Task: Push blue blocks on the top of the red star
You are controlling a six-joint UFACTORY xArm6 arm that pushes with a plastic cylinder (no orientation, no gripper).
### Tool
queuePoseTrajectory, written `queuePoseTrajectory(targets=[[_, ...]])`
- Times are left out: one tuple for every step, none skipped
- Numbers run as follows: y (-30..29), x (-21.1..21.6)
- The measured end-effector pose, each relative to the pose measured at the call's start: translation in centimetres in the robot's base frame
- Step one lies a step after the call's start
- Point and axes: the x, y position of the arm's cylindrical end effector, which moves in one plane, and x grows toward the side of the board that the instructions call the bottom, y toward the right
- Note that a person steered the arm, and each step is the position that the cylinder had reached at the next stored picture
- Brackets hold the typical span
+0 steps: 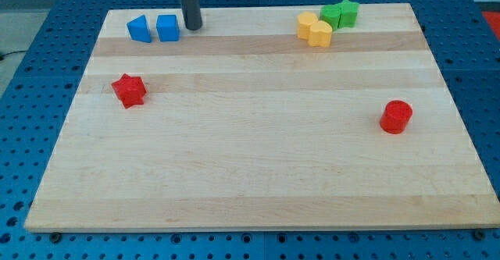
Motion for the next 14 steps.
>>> queuePoseTrajectory(targets=[[-0.8, -0.2], [-3.5, -0.9], [-3.5, -2.3], [-5.6, -2.1], [-6.3, -0.4], [-6.1, 2.2], [-6.1, 4.5], [-6.1, 7.4], [-6.2, 11.0], [-4.9, 7.8], [-3.9, 2.6], [-3.0, -0.5], [-7.5, -0.5], [-8.0, 1.6]])
